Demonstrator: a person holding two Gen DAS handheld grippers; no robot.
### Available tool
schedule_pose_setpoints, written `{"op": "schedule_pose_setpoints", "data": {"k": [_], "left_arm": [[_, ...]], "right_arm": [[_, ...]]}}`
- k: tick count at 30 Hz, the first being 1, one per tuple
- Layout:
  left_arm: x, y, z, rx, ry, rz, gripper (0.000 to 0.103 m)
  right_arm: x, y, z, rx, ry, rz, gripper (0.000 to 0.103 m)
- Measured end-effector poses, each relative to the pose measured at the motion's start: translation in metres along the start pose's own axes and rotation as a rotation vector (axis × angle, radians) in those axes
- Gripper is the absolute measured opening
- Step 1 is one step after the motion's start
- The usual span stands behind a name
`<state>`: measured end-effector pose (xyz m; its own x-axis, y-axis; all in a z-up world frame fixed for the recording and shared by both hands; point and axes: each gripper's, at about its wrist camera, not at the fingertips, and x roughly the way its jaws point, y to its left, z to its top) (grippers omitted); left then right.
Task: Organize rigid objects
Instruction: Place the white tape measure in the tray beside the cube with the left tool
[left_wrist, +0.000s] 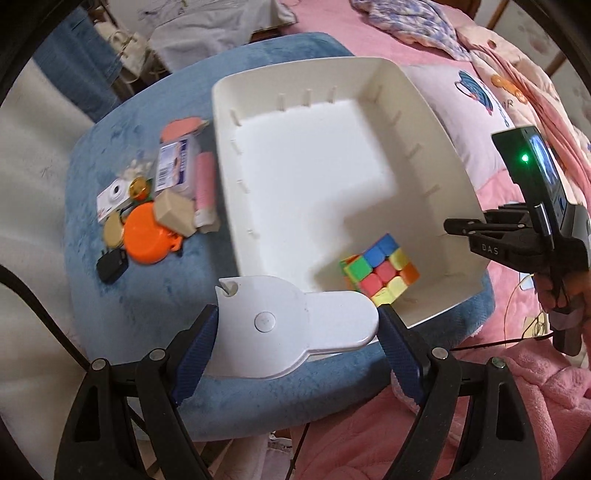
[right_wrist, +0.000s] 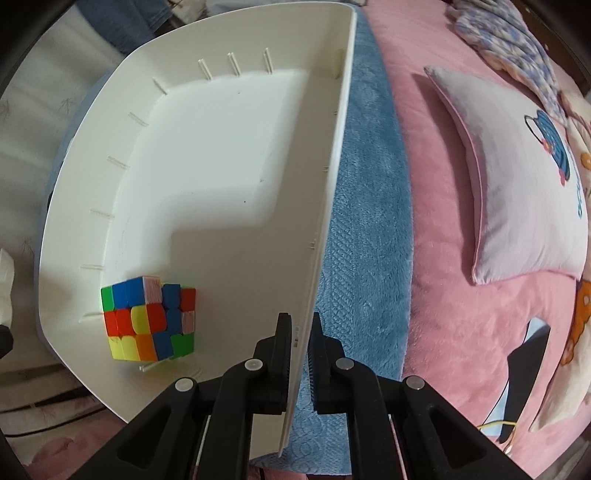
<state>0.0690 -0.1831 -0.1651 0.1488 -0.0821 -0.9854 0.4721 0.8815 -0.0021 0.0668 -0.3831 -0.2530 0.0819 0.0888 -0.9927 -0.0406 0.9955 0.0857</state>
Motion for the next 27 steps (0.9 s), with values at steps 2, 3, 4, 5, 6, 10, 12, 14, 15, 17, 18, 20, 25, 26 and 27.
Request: {"op": "schedule_pose_setpoints", "data": {"k": [2, 3, 4, 5, 6, 10, 12, 14, 15, 17, 18, 20, 25, 26, 27], "left_arm": [[0.004, -0.006, 0.003, 0.013, 0.003, 0.012, 0.086], [0.006, -0.009, 0.005, 0.015, 0.006, 0.02, 0.086], [0.008, -0.01, 0.006, 0.012, 0.008, 0.023, 0.086], [0.01, -0.012, 0.007, 0.01, 0.012, 0.023, 0.087], [0.011, -0.013, 0.008, 0.009, 0.015, 0.023, 0.087], [0.017, -0.013, 0.01, -0.019, 0.026, 0.036, 0.087], [0.018, -0.012, 0.01, -0.036, 0.023, 0.037, 0.089], [0.016, -0.009, 0.01, -0.056, 0.016, 0.024, 0.091], [0.015, -0.007, 0.011, -0.066, 0.015, 0.017, 0.092], [0.013, -0.004, 0.011, -0.078, 0.009, 0.016, 0.092], [0.012, -0.003, 0.011, -0.081, 0.006, 0.02, 0.092], [0.01, 0.0, 0.01, -0.089, -0.004, 0.03, 0.092], [0.008, 0.015, 0.009, -0.134, -0.015, 0.064, 0.092], [0.007, 0.019, 0.009, -0.143, -0.019, 0.07, 0.092], [0.006, 0.022, 0.008, -0.148, -0.021, 0.073, 0.092]], "right_arm": [[0.0, 0.001, 0.0, -0.021, 0.003, -0.004, 0.009], [0.0, 0.002, 0.0, -0.03, 0.004, -0.006, 0.009], [0.0, 0.002, 0.0, -0.042, 0.006, -0.009, 0.009], [0.0, 0.002, 0.0, -0.049, 0.007, -0.009, 0.009], [0.0, 0.003, 0.001, -0.055, 0.009, -0.01, 0.009], [0.001, 0.002, 0.001, -0.068, 0.013, -0.007, 0.01], [0.001, 0.002, 0.001, -0.072, 0.014, -0.008, 0.01], [0.001, 0.003, 0.001, -0.074, 0.014, -0.005, 0.011], [0.0, 0.003, 0.001, -0.075, 0.015, -0.008, 0.011], [0.0, 0.002, 0.001, -0.071, 0.015, -0.005, 0.011], [0.0, 0.002, 0.001, -0.067, 0.015, -0.003, 0.011], [0.0, 0.003, 0.002, -0.06, 0.016, -0.003, 0.011], [0.0, -0.001, 0.003, -0.034, 0.019, 0.011, 0.01], [0.0, -0.002, 0.003, -0.026, 0.02, 0.014, 0.01], [0.0, -0.002, 0.003, -0.02, 0.02, 0.014, 0.01]]}}
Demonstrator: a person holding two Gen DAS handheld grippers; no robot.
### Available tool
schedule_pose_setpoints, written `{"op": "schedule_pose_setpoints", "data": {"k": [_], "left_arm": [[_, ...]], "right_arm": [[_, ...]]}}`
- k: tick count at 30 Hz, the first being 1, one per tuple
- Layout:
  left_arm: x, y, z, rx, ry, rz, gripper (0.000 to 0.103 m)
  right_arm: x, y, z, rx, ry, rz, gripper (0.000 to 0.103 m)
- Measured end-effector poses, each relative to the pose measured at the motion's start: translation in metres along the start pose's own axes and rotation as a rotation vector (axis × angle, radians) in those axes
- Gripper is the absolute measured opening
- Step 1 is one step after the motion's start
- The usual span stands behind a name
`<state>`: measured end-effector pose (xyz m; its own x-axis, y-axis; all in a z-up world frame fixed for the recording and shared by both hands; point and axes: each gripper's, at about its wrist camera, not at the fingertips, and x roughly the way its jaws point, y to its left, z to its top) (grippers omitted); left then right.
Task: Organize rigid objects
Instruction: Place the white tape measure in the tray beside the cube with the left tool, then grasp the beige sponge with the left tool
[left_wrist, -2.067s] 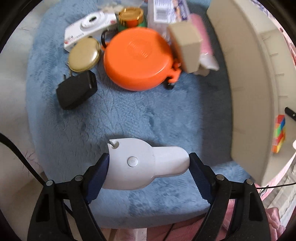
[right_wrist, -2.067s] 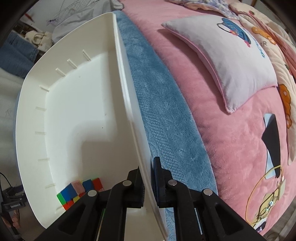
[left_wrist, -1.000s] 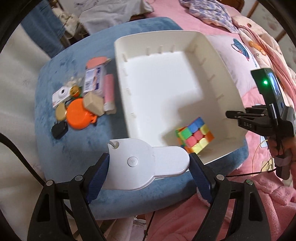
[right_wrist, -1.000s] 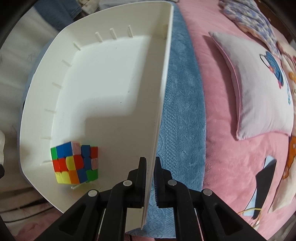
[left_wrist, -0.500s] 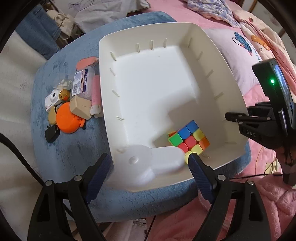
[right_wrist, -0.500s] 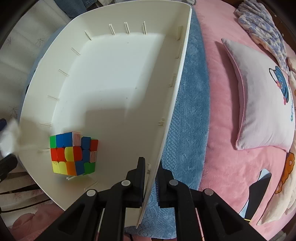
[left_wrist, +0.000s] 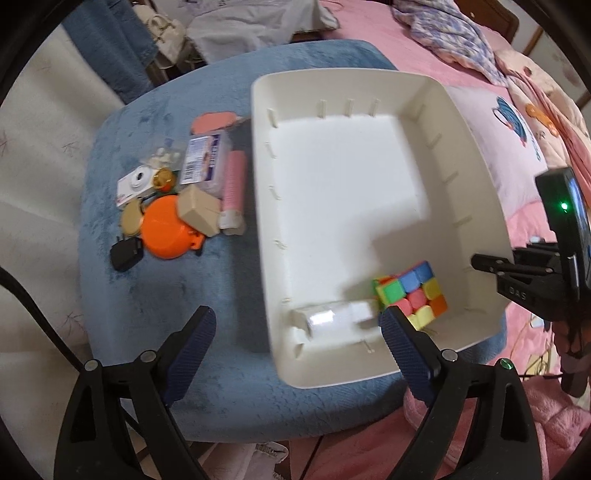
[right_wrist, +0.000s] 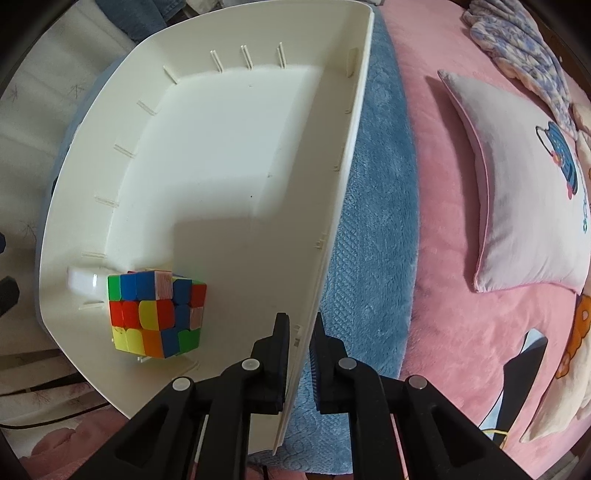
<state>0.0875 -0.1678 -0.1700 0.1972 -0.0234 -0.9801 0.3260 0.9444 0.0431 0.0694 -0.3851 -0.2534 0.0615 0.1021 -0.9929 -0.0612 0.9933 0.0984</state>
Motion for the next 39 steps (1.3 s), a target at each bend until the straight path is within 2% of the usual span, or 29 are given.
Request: {"op": "schedule_pose_setpoints", "data": {"k": [10, 14, 27, 32, 36, 39], "left_arm": [[-0.002, 0.039, 0.001, -0.013, -0.026, 0.039, 0.092], [-0.001, 0.059, 0.003, -0.032, -0.033, 0.025, 0.092], [0.016, 0.119, 0.031, -0.145, -0.073, -0.135, 0.092], [0.035, 0.143, 0.048, -0.262, -0.054, -0.204, 0.092], [0.052, 0.154, 0.057, -0.313, -0.022, -0.251, 0.091], [0.066, 0.159, 0.062, -0.348, 0.002, -0.274, 0.086]], "right_arm": [[0.001, -0.005, 0.0, 0.099, 0.006, 0.001, 0.008], [0.002, -0.007, 0.0, 0.161, 0.007, -0.003, 0.007], [0.003, -0.01, 0.002, 0.309, 0.016, -0.041, 0.007], [0.004, -0.009, 0.005, 0.346, 0.039, -0.061, 0.007], [0.005, -0.012, 0.005, 0.38, 0.051, -0.059, 0.007], [0.007, -0.014, 0.005, 0.397, 0.058, -0.065, 0.007]]}}
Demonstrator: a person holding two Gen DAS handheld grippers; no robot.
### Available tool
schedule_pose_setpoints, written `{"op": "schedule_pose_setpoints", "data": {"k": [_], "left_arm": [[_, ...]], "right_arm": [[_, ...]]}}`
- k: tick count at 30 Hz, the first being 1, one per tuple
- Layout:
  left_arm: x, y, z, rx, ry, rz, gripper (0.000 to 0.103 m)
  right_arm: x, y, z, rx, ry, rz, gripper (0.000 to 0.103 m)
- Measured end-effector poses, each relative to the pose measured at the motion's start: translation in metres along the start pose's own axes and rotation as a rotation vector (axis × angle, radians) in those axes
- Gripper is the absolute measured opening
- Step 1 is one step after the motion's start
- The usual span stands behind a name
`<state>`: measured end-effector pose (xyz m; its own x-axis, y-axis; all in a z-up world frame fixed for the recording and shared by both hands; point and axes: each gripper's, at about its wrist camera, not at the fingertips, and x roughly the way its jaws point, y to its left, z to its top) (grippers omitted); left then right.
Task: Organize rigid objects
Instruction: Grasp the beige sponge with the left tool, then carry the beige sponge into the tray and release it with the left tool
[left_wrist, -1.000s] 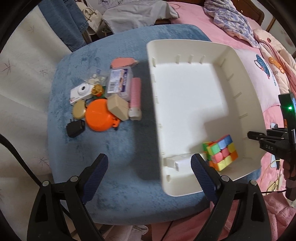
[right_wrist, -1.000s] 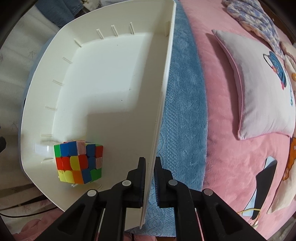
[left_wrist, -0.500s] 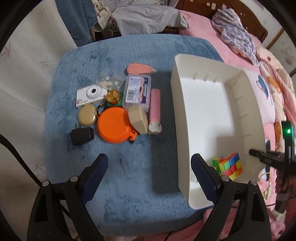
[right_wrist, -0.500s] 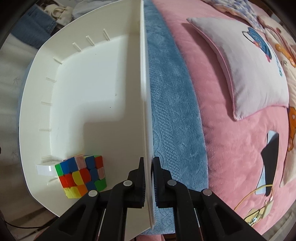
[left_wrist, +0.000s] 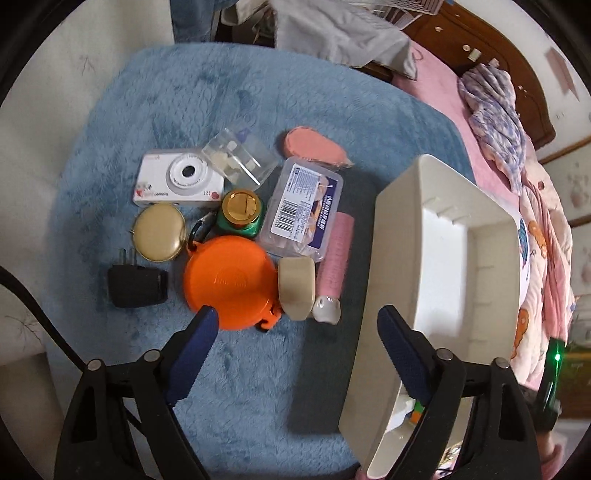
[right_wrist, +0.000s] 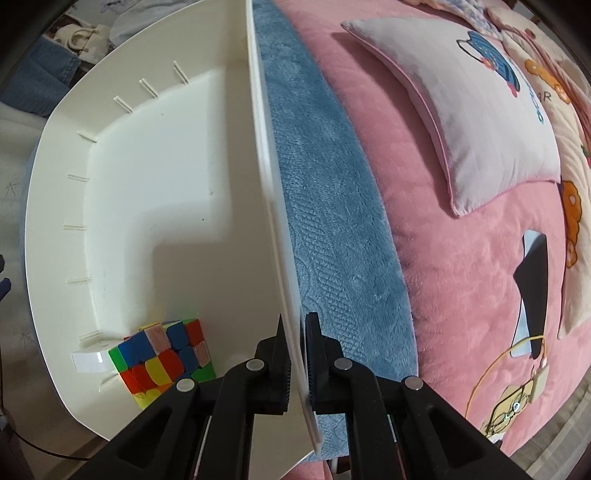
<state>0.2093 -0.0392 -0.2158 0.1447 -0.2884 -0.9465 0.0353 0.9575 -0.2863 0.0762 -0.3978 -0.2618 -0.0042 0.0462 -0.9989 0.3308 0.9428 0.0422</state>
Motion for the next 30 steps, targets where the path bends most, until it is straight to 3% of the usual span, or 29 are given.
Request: {"op": "schedule_pose_setpoints", "data": {"k": [4, 8, 17, 30], "left_arm": [[0.014, 0.007, 0.006, -0.065, 0.043, -0.053, 0.082], [0.028, 0.012, 0.011, -0.127, 0.092, -0.106, 0.065], [0.047, 0.016, 0.019, -0.19, 0.147, -0.121, 0.04], [0.054, 0.016, 0.027, -0.198, 0.154, -0.069, 0.037]], "right_arm": [[0.002, -0.001, 0.001, 0.018, 0.005, 0.008, 0.007], [0.004, -0.003, 0.001, 0.028, 0.013, 0.016, 0.007], [0.006, -0.003, 0.002, 0.04, 0.021, 0.019, 0.007], [0.008, -0.006, 0.002, 0.037, 0.026, 0.033, 0.007]]}}
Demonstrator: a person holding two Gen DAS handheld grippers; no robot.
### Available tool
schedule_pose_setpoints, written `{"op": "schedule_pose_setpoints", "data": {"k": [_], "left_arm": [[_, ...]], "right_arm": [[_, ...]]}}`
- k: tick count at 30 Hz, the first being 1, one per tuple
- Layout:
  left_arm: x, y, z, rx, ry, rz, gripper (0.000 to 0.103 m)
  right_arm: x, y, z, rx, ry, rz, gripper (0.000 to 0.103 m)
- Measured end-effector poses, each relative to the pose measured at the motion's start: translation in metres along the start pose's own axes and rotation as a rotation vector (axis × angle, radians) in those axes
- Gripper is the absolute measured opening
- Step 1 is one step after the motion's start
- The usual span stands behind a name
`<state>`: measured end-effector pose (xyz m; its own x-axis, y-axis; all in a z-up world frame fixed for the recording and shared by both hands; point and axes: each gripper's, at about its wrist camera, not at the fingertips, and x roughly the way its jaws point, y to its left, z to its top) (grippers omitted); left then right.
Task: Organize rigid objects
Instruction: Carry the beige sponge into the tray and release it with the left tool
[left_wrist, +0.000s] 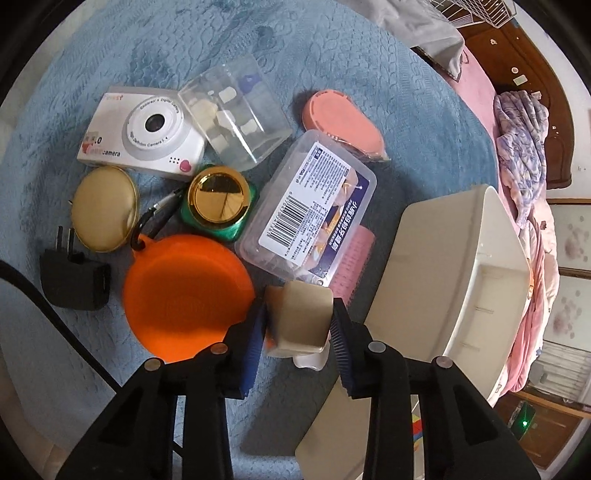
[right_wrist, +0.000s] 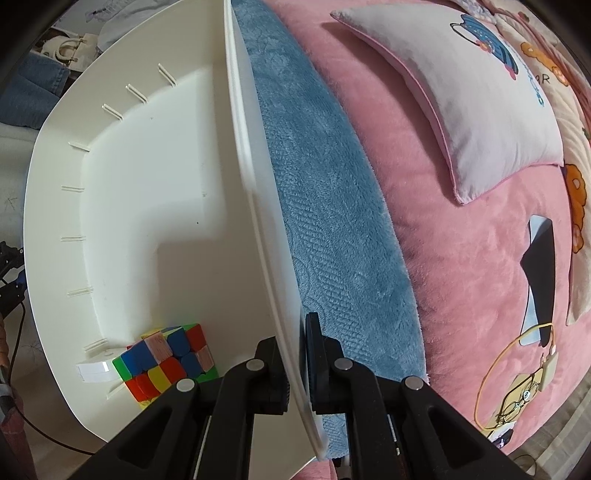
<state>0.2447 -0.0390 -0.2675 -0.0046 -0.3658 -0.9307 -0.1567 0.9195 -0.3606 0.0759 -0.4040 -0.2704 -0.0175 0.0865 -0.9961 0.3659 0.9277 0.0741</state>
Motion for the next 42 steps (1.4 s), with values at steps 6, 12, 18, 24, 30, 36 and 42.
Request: {"op": "schedule_pose_setpoints", "data": {"k": [6, 12, 18, 24, 30, 36, 42], "left_arm": [[-0.003, -0.006, 0.001, 0.017, -0.009, 0.021, 0.033], [-0.01, -0.01, -0.004, 0.016, -0.018, 0.023, 0.032], [-0.024, -0.012, -0.011, 0.011, -0.042, 0.017, 0.032], [-0.045, -0.012, -0.024, 0.012, -0.067, 0.042, 0.032], [-0.061, -0.02, -0.043, 0.027, -0.113, 0.063, 0.032], [-0.078, -0.029, -0.065, 0.058, -0.171, 0.045, 0.032], [-0.089, -0.035, -0.088, 0.08, -0.237, -0.015, 0.032]], "right_arm": [[0.002, -0.001, 0.002, 0.006, 0.006, 0.012, 0.007], [0.002, 0.001, 0.001, -0.007, 0.007, 0.008, 0.007], [0.003, 0.001, 0.002, -0.025, 0.009, 0.018, 0.007], [0.002, -0.001, 0.002, -0.031, 0.013, 0.034, 0.007], [0.0, -0.002, 0.0, -0.065, 0.004, 0.043, 0.007], [-0.003, -0.003, -0.003, -0.101, -0.007, 0.06, 0.007], [-0.006, -0.001, -0.007, -0.149, -0.029, 0.057, 0.006]]}}
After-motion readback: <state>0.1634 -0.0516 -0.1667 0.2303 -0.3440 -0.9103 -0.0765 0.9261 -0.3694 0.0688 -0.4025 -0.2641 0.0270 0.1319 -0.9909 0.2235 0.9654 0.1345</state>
